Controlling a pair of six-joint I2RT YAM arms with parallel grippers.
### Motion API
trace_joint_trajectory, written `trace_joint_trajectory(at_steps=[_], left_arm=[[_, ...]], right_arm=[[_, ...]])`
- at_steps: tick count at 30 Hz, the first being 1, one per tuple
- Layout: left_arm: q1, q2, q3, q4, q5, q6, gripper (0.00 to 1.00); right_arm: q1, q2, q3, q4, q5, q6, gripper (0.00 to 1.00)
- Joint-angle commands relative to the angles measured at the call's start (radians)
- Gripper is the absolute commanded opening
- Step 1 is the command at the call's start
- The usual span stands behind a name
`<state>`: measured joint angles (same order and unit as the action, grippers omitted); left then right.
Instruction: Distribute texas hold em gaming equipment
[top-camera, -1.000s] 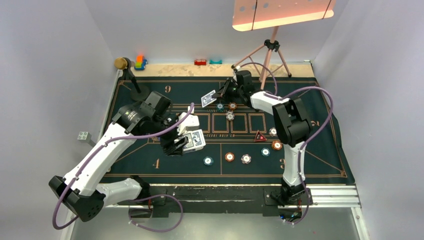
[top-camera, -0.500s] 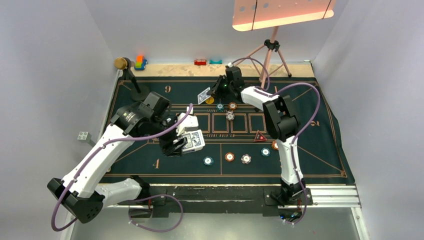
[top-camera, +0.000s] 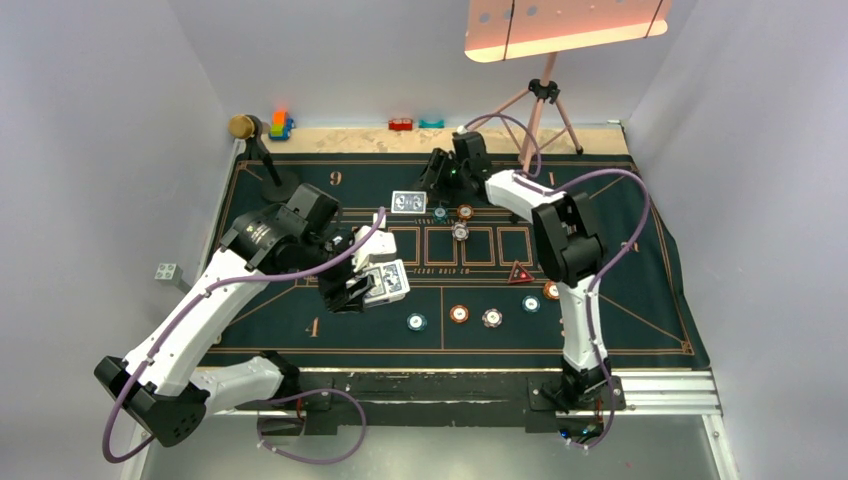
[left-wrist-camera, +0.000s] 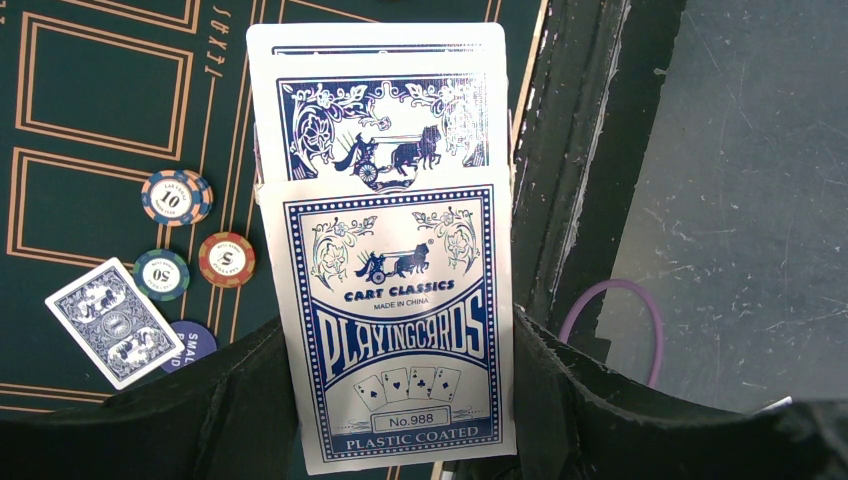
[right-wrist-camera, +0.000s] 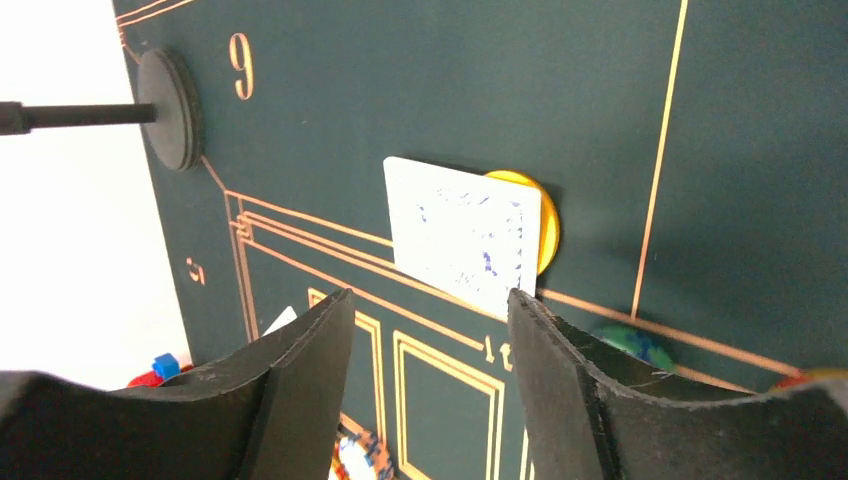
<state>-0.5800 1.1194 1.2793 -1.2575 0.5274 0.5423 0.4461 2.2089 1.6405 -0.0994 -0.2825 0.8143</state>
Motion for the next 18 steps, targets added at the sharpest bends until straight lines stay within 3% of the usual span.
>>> trace_joint_trajectory(at_steps=[1, 5, 12, 18], left_arm=[[0.004, -0.023, 0.019, 0.014, 0.016, 0.004, 0.00], [0.005, -0.023, 0.021, 0.016, 0.022, 0.002, 0.00], [0.005, -0.025, 0.007, 0.027, 0.025, 0.004, 0.00], [0.004, -0.021, 0.003, 0.040, 0.021, 0.002, 0.00]], right_arm=[[-0.003, -0.176, -0.004, -0.040, 0.015, -0.046, 0.64], [0.004, -0.302, -0.062, -0.078, 0.008, -0.065, 0.66], [0.052, -0.639, -0.419, 0.075, -0.152, -0.016, 0.83], [0.113, -0.886, -0.590, 0.124, -0.253, 0.029, 0.89]])
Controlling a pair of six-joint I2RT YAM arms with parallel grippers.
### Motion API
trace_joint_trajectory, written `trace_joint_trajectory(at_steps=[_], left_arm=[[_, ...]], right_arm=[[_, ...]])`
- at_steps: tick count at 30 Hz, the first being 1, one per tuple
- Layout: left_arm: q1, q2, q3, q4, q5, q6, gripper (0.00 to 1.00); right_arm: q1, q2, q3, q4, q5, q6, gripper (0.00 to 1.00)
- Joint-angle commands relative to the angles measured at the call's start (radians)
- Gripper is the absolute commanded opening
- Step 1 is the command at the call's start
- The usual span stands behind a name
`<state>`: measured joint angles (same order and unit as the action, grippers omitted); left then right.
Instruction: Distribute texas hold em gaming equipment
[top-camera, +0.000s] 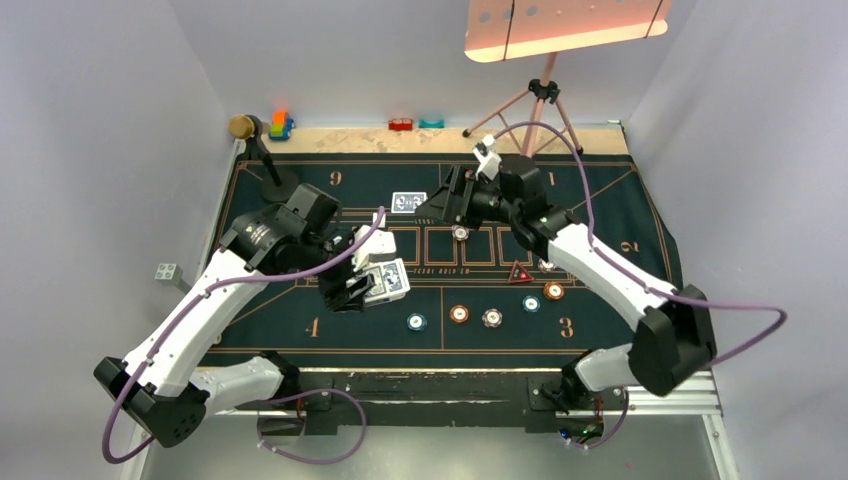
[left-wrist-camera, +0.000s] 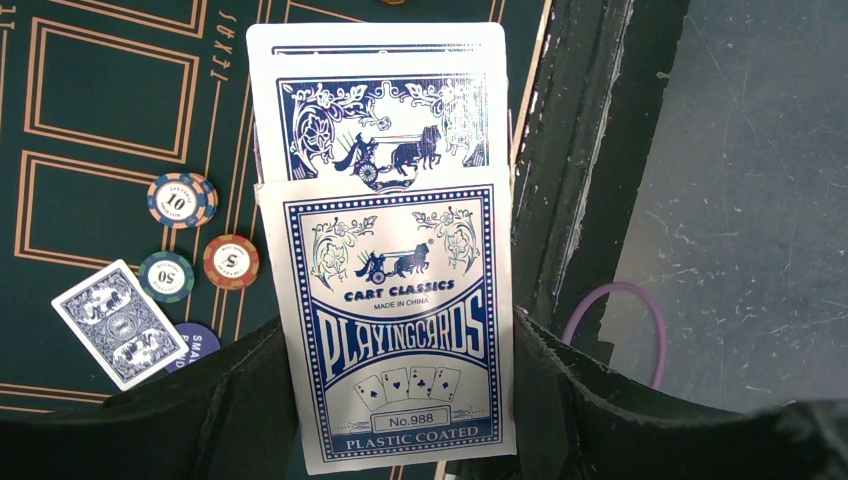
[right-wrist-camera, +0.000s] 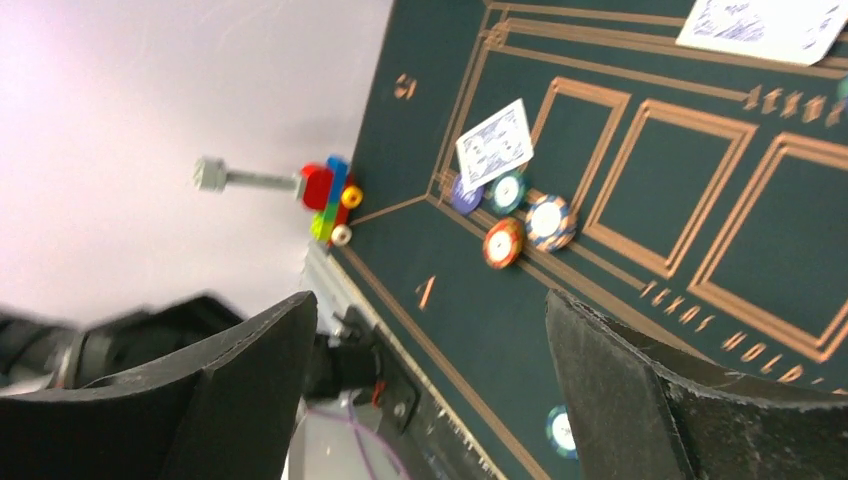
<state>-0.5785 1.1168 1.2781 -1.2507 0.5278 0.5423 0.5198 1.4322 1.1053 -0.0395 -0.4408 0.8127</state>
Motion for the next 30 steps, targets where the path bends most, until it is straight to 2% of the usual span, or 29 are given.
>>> trace_joint_trajectory(at_steps=[1, 7, 12, 21, 30], left_arm=[[0.003, -0.016, 0.007, 0.033, 0.021, 0.001, 0.00], [0.003, -0.010, 0.007, 0.039, 0.022, -0.008, 0.00], [0.003, -0.006, 0.008, 0.045, 0.023, -0.010, 0.00], [0.004, -0.005, 0.012, 0.048, 0.021, -0.012, 0.00], [0.004, -0.004, 0.021, 0.047, 0.026, -0.018, 0.00]], right_arm=[[0.059, -0.129, -0.062, 0.052, -0.097, 0.032, 0.90], [0.177, -0.201, -0.119, 0.085, -0.103, 0.050, 0.93], [0.261, -0.168, -0.123, 0.091, -0.086, 0.045, 0.94], [0.310, -0.118, -0.167, 0.166, -0.085, 0.076, 0.97], [0.308, -0.117, -0.207, 0.166, -0.082, 0.100, 0.80]])
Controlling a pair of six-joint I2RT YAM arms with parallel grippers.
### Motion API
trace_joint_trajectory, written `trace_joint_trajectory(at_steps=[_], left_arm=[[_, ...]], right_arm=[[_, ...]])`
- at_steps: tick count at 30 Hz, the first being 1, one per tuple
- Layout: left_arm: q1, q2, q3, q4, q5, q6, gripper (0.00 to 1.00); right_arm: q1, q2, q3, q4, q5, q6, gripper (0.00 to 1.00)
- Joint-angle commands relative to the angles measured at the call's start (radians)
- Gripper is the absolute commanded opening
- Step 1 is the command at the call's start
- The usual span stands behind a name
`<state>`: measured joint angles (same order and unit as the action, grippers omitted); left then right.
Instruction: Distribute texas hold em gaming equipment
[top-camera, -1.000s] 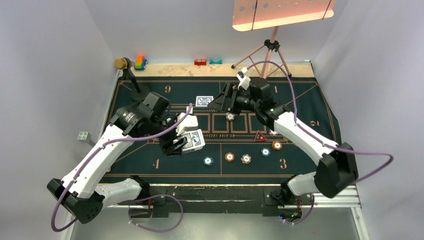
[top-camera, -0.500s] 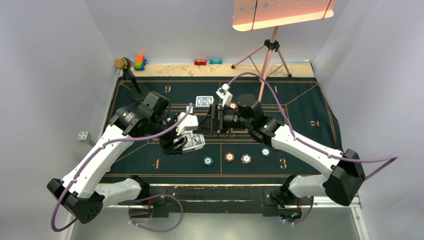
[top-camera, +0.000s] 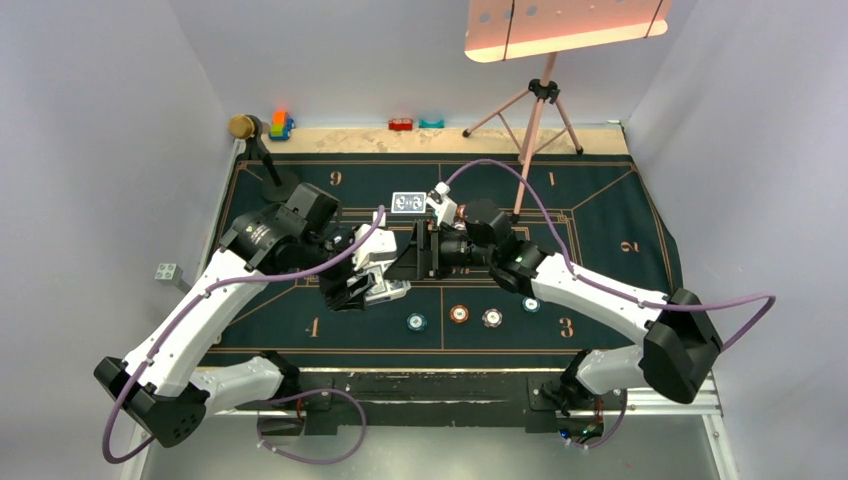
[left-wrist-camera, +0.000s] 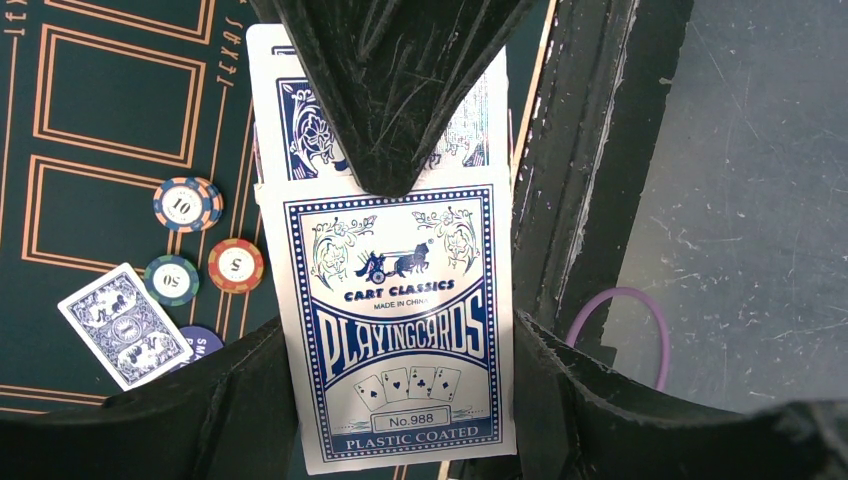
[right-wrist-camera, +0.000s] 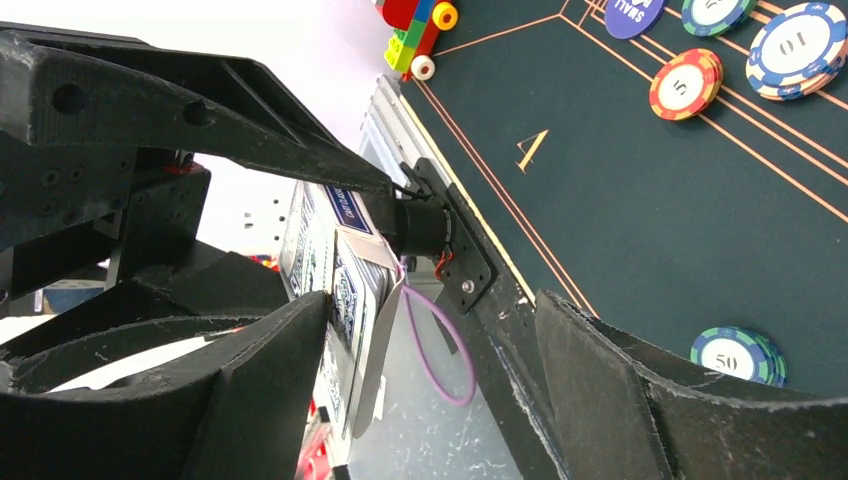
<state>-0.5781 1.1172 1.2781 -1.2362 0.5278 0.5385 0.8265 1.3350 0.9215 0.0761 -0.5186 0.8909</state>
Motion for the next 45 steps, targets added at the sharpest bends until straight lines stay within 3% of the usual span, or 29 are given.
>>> trace_joint_trajectory(at_steps=[1, 24, 26, 30, 35, 39, 45], left_arm=[[0.003, -0.005, 0.021, 0.033, 0.026, -0.014, 0.00], [0.004, -0.003, 0.044, 0.025, 0.035, -0.012, 0.00], [0.004, -0.003, 0.046, 0.023, 0.033, -0.012, 0.00], [0.004, -0.001, 0.041, 0.025, 0.030, -0.011, 0.00], [0.003, 0.001, 0.043, 0.027, 0.035, -0.014, 0.00], [0.002, 0.001, 0.045, 0.027, 0.033, -0.012, 0.00], [0.003, 0.002, 0.046, 0.026, 0.035, -0.014, 0.00]], right_arm=[[0.002, -0.026, -0.029, 0.051, -0.004, 0.030, 0.79], [-0.056, -0.125, -0.094, 0.032, 0.002, 0.057, 0.61], [-0.065, -0.135, -0.101, 0.023, -0.003, 0.051, 0.63], [-0.065, -0.156, -0.078, 0.014, 0.014, 0.027, 0.77], [-0.052, -0.146, -0.047, 0.026, 0.001, 0.032, 0.80], [-0.030, -0.112, -0.035, 0.044, -0.007, 0.042, 0.80], [-0.020, -0.061, -0.058, 0.105, -0.024, 0.081, 0.69]])
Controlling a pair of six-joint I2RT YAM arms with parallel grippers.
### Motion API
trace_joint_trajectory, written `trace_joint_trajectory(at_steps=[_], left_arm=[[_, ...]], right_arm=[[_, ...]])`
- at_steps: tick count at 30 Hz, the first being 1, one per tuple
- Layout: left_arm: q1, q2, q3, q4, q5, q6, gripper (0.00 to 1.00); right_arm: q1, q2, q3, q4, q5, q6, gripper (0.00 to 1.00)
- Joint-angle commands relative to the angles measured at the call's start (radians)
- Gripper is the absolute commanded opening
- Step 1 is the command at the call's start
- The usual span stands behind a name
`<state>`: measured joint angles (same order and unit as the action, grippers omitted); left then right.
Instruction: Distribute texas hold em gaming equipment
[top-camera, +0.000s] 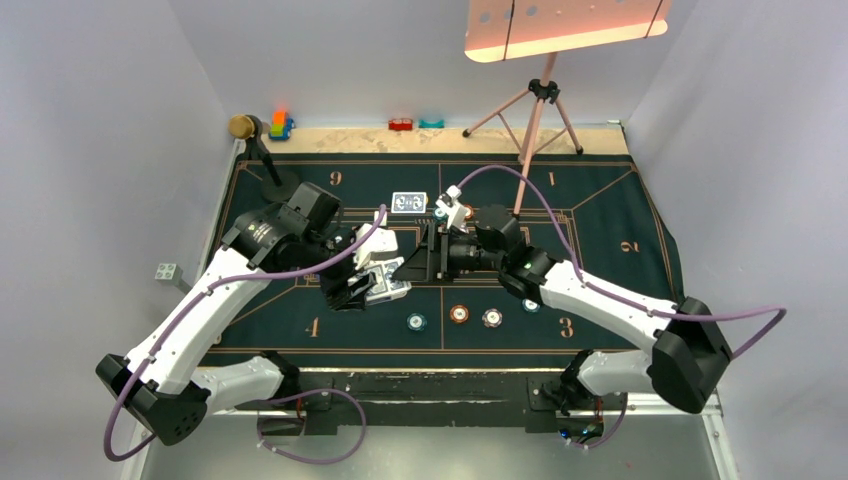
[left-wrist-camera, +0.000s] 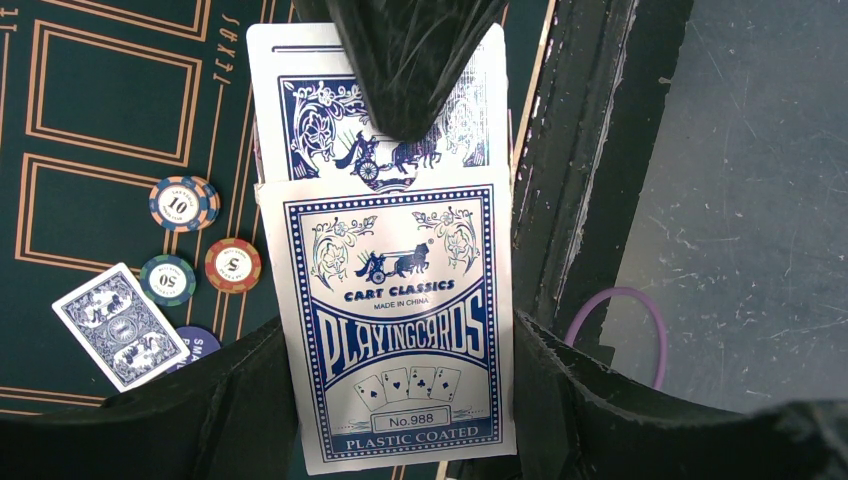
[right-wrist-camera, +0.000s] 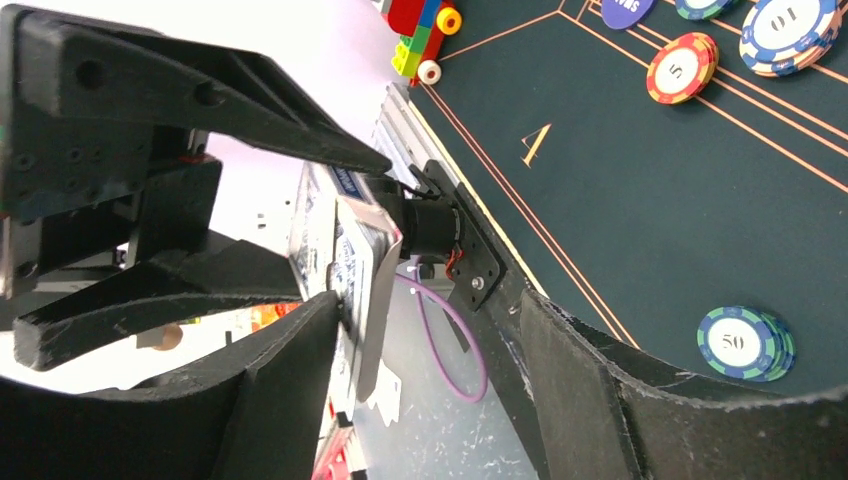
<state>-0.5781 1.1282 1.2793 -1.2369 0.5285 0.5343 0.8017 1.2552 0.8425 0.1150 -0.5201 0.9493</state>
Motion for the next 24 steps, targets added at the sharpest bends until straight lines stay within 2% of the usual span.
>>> trace_joint_trajectory(at_steps=[1, 8, 24], left_arm=[[0.003, -0.010, 0.045, 0.025, 0.034, -0.010, 0.00], [0.003, -0.011, 0.052, 0.028, 0.039, -0.013, 0.00], [0.004, -0.013, 0.056, 0.029, 0.050, -0.023, 0.00]], right_arm=[[0.005, 0.017, 0.015, 0.072, -0.024, 0.025, 0.67], [-0.002, -0.017, -0.024, 0.054, -0.014, 0.027, 0.51], [-0.057, -0.119, -0.079, -0.014, 0.000, 0.009, 0.44]])
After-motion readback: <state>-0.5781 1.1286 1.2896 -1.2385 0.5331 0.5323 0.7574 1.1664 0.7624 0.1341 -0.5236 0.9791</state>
